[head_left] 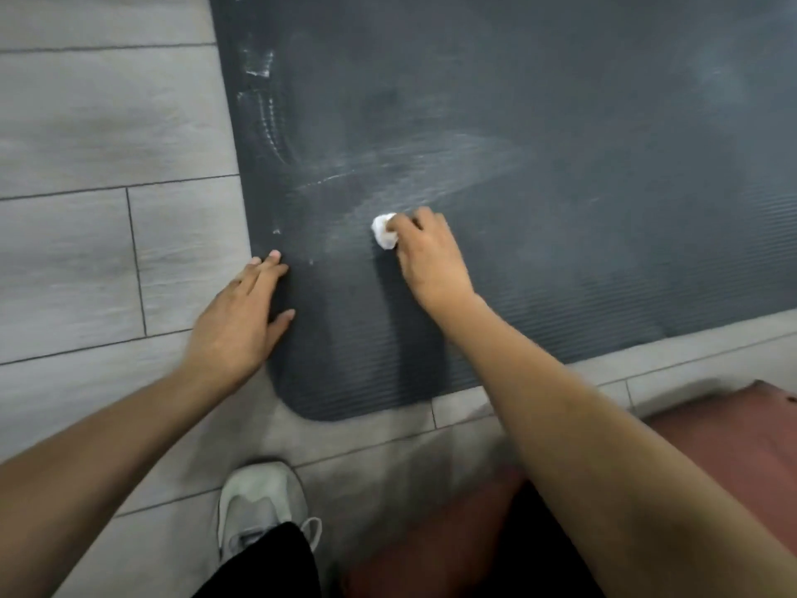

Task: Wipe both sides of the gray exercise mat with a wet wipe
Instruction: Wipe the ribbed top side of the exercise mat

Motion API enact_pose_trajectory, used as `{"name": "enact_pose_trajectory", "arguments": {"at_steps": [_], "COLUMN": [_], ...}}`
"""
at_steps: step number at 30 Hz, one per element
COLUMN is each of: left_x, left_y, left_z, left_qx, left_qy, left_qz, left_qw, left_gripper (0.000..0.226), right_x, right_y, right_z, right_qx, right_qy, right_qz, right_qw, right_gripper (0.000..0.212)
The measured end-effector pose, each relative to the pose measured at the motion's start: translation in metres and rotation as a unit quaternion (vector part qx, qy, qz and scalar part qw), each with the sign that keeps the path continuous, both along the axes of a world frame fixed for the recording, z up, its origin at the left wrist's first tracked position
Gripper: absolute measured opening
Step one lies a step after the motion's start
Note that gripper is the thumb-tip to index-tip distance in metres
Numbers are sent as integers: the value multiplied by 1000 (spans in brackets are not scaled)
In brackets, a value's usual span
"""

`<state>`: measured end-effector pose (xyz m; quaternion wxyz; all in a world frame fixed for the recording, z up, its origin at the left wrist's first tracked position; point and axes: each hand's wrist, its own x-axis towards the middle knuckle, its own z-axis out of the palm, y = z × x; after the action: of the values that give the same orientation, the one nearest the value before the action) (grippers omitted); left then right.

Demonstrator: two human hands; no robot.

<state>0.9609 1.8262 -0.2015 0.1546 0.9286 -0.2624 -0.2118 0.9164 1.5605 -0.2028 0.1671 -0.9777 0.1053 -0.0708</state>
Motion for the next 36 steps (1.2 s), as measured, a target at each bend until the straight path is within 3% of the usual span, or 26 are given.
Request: {"name": "enact_pose_trajectory", "arguments": {"at_steps": [4, 7, 9, 12, 14, 16, 20, 24, 28, 33, 36], "left_x": [5, 2, 1, -2, -3, 1, 6, 13, 15, 18, 22], "left_y": [-3, -5, -6, -5, -3, -1, 4, 8, 13, 20, 19], "left_z": [5, 5, 7, 11, 10, 8, 4, 2, 3, 7, 8], "left_qx": [2, 0, 4, -5, -10, -5, 3, 14, 16, 1, -8], "left_qy": [25, 28, 27, 17, 14, 17, 31, 37, 20, 23, 45], "left_qz": [-4, 6, 4, 1, -9, -23, -56, -75, -95, -63, -43], "left_qw": [1000, 1000, 1000, 1000, 1000, 1000, 998, 996, 995, 998, 998], "left_gripper": [59, 58, 58, 58, 59, 64, 77, 83, 80, 78, 78], "right_x": [-23, -12, -2, -2, -1, 10, 19, 17, 7, -29, -41], "right_y": [-120, -100, -37, 68, 82, 48, -85, -146, -64, 119, 148], "right_z": [22, 23, 16, 3, 0, -1, 6, 26, 15, -5, 0], "right_qx": [-3, 28, 50, 64, 36, 11, -68, -50, -2, 70, 63], "right_qy": [80, 59, 34, 25, 11, -1, 42, 103, 63, 29, 17], "right_qz": [-242, -290, -215, -17, 61, 58, -145, -225, -206, -12, 74], "right_qw": [967, 955, 975, 997, 997, 998, 986, 968, 976, 997, 995], "right_gripper": [27, 30, 24, 15, 15, 15, 26, 29, 27, 18, 15]}}
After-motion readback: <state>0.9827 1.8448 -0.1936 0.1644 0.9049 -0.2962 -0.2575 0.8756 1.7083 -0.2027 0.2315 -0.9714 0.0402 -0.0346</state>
